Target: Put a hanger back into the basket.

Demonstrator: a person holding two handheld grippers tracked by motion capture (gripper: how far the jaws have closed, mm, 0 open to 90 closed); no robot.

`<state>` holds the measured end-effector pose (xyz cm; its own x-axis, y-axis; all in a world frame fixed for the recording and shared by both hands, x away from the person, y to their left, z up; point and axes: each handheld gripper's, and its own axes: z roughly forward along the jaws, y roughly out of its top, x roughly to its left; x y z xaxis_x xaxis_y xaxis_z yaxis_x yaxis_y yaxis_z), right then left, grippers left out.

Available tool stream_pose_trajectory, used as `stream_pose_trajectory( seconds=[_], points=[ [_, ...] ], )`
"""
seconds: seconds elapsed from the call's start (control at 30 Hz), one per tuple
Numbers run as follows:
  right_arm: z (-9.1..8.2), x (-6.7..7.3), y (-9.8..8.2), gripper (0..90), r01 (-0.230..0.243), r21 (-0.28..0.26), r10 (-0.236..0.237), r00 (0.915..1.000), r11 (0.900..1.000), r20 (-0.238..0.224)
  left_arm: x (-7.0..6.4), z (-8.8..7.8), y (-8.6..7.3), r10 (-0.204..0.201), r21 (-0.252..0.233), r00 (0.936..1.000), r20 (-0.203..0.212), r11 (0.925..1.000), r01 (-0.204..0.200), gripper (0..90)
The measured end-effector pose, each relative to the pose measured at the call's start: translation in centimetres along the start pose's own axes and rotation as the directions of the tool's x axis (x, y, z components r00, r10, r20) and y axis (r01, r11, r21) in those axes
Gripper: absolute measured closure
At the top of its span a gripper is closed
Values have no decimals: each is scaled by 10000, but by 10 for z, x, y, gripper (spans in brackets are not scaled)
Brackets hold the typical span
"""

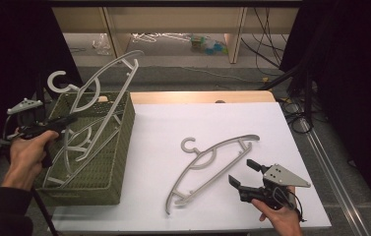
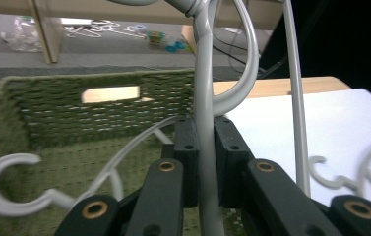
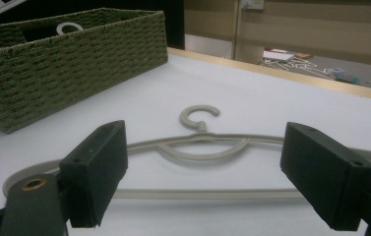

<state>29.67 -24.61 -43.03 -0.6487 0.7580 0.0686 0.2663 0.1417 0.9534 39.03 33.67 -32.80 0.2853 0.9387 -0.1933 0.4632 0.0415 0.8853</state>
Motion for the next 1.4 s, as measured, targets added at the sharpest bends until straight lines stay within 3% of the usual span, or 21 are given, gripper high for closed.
stream_pose_trajectory(
  seconds=[0.27,0.3,0.53,0.77,0.83,0.93,1.07,1.1,1.2,1.4],
  points=[
    [0,0,0,188,7,31,-7,10000,10000,-8,17,-8,-6,253,115,9989,-389,9996,-248,817],
    [0,0,0,188,13,18,-13,10000,10000,-22,23,-11,-8,308,154,9977,-596,9994,-299,817],
    [0,0,0,188,-12,12,12,10000,10000,-21,41,-15,-20,344,367,9956,-873,9988,-313,817],
    [-1,0,0,188,79,247,-81,9999,9997,61,50,-17,-29,853,564,9901,-1112,9952,-794,817],
    [0,0,0,188,13,18,-13,10000,10000,-10,55,-17,-33,1086,702,9871,-1175,9924,-1008,817],
    [-1,0,0,188,69,255,-71,10000,9997,53,58,-17,-36,1210,778,9857,-1169,9906,-1123,817],
    [1,0,0,188,15,31,-15,10000,10000,-19,62,-18,-38,1322,910,9844,-1158,9883,-1220,817],
    [-1,0,0,188,38,199,-37,10000,9998,-17,64,-18,-39,1342,971,9841,-1160,9876,-1232,817],
    [0,0,0,188,-12,100,12,10000,9999,-39,67,-18,-44,1190,1106,9864,-1135,9881,-1065,817],
    [0,0,0,188,52,124,-51,10000,9999,-44,70,-19,-47,1454,1325,9839,-1042,9825,-1312,817]
  ],
)
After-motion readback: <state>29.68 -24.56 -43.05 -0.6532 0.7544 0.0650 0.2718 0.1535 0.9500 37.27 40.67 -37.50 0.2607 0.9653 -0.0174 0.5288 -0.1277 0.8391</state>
